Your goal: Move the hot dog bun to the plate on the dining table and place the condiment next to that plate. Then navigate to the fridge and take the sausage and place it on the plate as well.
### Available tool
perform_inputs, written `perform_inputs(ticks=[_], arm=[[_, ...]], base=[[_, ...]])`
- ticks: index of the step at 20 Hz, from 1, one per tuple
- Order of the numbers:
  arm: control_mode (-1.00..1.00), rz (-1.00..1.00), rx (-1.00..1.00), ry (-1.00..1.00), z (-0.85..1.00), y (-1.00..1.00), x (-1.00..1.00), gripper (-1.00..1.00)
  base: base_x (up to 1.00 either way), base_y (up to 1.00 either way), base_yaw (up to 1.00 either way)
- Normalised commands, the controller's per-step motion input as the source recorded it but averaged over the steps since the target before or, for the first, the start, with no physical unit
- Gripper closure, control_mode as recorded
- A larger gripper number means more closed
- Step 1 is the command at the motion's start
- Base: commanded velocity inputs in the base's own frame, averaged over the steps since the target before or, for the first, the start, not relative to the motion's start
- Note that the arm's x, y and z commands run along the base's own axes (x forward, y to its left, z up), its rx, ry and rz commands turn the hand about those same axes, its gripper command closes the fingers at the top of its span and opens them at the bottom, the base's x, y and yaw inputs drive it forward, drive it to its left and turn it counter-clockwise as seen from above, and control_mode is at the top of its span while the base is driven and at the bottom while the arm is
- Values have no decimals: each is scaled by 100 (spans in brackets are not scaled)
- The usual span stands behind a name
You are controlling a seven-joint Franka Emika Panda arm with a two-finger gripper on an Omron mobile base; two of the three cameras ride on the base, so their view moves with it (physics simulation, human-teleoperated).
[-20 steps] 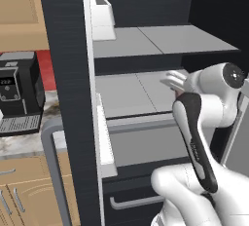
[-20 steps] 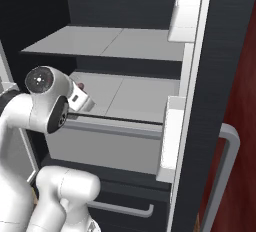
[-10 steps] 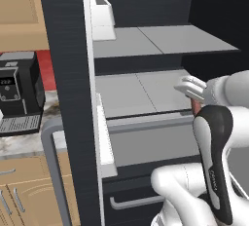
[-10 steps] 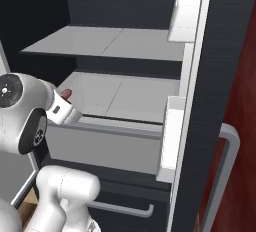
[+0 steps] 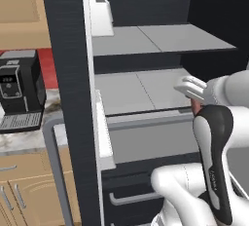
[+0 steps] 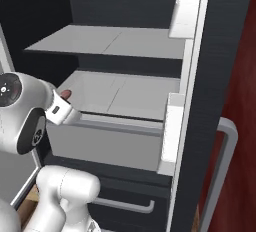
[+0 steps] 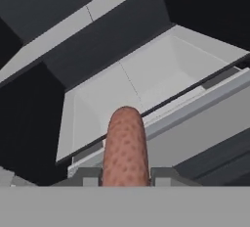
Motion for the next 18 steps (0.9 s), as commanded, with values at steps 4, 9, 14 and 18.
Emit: perform_inputs(ticks=[4, 9, 14, 18], arm=[[100, 0, 0, 0, 0, 0, 0, 100], [100, 0, 0, 0, 0, 0, 0, 100], [100, 0, 0, 0, 0, 0, 0, 100], [100, 0, 0, 0, 0, 0, 0, 100]], base=[[-95, 2, 11], [-100, 3, 17], [-100, 3, 25], [-100, 9, 29]])
